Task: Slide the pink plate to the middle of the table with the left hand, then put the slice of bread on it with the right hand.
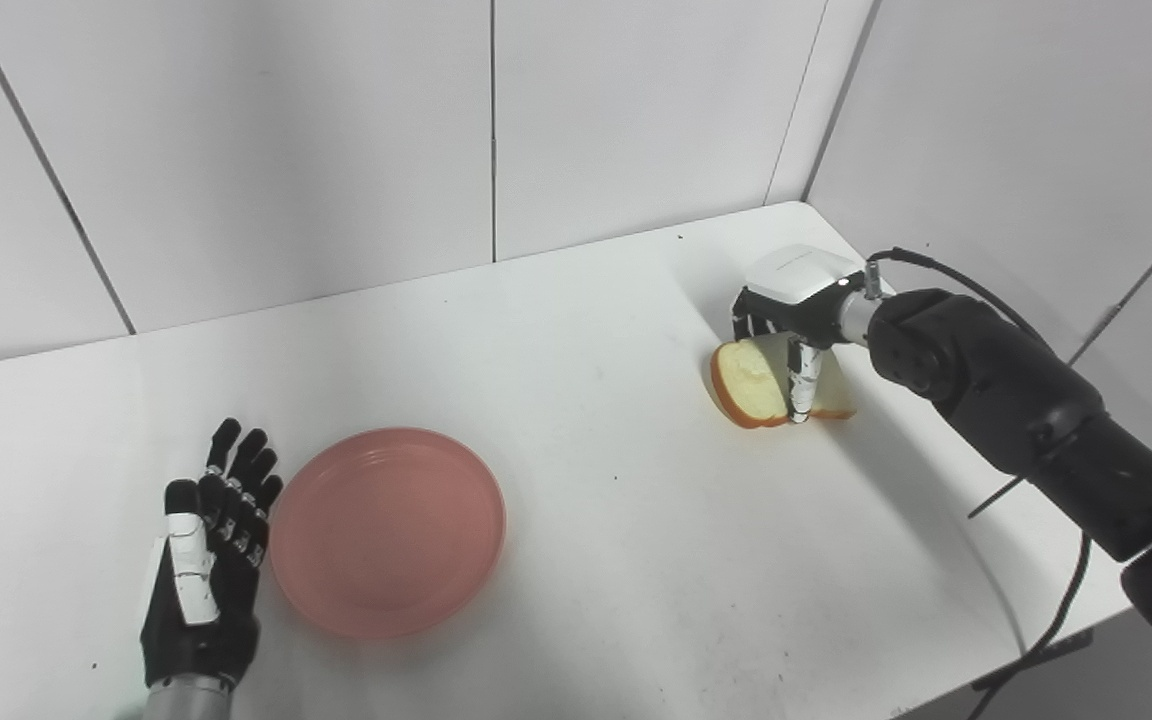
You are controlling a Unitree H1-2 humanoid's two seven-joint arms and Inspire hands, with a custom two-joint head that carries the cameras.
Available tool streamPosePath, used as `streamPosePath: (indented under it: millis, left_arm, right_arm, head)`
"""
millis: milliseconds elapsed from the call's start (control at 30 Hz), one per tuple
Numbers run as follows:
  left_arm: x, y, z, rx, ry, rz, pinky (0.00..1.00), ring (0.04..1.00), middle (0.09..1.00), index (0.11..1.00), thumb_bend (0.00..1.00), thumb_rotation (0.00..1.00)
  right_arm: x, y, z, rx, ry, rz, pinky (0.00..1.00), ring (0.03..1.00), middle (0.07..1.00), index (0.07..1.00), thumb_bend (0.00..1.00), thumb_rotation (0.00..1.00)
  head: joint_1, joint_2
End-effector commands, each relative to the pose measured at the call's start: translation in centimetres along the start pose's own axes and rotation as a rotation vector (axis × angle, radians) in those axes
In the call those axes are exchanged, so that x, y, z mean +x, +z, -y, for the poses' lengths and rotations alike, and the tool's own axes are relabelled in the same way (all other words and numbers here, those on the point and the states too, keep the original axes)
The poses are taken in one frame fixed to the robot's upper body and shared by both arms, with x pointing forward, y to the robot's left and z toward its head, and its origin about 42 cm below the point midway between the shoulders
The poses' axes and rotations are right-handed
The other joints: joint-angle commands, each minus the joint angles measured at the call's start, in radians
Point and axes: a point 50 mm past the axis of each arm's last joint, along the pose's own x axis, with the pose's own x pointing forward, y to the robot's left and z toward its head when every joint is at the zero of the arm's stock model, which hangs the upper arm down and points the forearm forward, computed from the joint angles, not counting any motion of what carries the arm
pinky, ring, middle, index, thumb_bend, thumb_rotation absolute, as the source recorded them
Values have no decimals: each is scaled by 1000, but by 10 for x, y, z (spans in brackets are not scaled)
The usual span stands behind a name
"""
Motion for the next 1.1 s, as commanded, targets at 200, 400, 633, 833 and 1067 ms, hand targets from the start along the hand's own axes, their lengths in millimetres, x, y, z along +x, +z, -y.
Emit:
streamPosePath:
  millis: [200,400,633,833,1067]
  left_arm:
    - [0,-2,12,32,-12,13,984,966,948,939,796,1000]
    - [3,-8,20,49,-9,-4,988,962,944,934,823,1000]
    - [5,-13,26,81,0,-30,1000,976,951,934,858,1000]
    - [7,-17,33,95,-3,-16,1000,984,952,931,852,1000]
    - [9,-18,44,60,-22,12,1000,991,966,946,825,1000]
  right_arm:
    - [-19,18,77,24,-283,153,369,432,462,510,528,0]
    - [-34,72,107,102,-395,317,355,425,471,499,528,0]
    - [-46,151,123,104,-400,510,330,403,462,504,529,0]
    - [-52,197,138,91,-424,637,288,367,451,507,527,0]
    - [-59,236,145,117,-380,717,269,352,446,505,529,0]
  head:
    - [111,7]
    - [187,6]
    - [250,-2]
    - [298,1]
    - [388,5]
